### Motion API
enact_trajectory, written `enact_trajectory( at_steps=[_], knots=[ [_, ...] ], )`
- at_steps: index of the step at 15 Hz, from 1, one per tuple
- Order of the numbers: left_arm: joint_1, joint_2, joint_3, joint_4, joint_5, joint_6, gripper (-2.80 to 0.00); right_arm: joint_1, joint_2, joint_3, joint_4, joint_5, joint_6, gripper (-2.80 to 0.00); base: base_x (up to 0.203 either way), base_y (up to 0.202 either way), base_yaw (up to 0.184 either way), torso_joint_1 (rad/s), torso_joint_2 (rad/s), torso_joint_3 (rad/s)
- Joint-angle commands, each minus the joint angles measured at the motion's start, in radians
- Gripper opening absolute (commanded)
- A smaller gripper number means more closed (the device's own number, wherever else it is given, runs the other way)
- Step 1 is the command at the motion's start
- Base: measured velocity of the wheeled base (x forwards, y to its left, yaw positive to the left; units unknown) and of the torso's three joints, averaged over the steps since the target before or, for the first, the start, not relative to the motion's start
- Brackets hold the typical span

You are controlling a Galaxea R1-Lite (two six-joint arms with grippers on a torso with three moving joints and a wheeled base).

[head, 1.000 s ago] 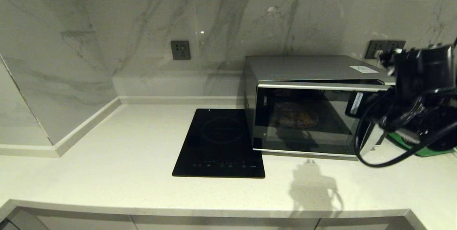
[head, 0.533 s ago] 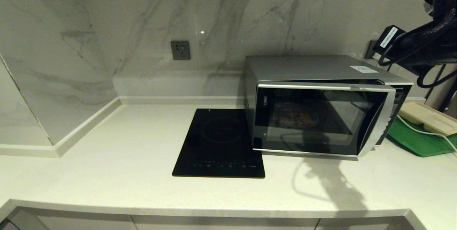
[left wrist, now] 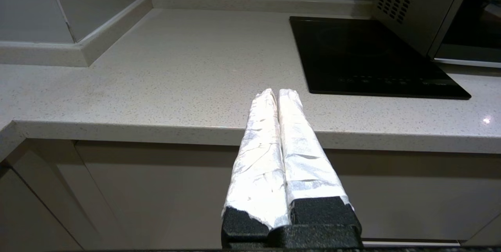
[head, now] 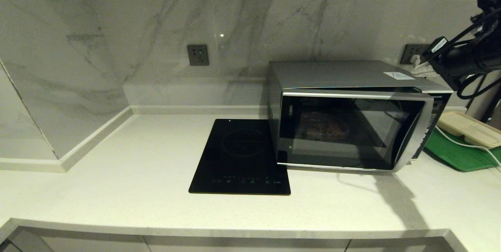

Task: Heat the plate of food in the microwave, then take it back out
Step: Open the microwave oven

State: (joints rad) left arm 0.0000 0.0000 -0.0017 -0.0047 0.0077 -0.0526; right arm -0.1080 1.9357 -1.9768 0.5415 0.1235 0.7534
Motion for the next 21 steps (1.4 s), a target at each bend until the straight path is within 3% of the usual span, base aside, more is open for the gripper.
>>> enact_trajectory(
  at_steps=[1, 15, 18, 21],
  knots=[
    [0.0, 0.0, -0.001, -0.001, 0.0, -0.001, -2.8, -0.025, 0.055, -0.004, 0.0, 0.008, 0.004, -2.8, 0.0, 0.0, 0.0, 0.0, 0.0, 0.0],
    [0.0, 0.0, 0.0, 0.0, 0.0, -0.001, -2.8, -0.046, 0.152, -0.004, -0.063, 0.047, -0.006, -2.8, 0.0, 0.0, 0.0, 0.0, 0.0, 0.0],
    [0.0, 0.0, 0.0, 0.0, 0.0, -0.001, -2.8, -0.055, 0.115, -0.003, -0.031, 0.047, -0.006, -2.8, 0.0, 0.0, 0.0, 0.0, 0.0, 0.0],
    [0.0, 0.0, 0.0, -0.001, 0.0, -0.001, -2.8, -0.056, 0.07, -0.003, 0.083, 0.046, -0.011, -2.8, 0.0, 0.0, 0.0, 0.0, 0.0, 0.0]
  ],
)
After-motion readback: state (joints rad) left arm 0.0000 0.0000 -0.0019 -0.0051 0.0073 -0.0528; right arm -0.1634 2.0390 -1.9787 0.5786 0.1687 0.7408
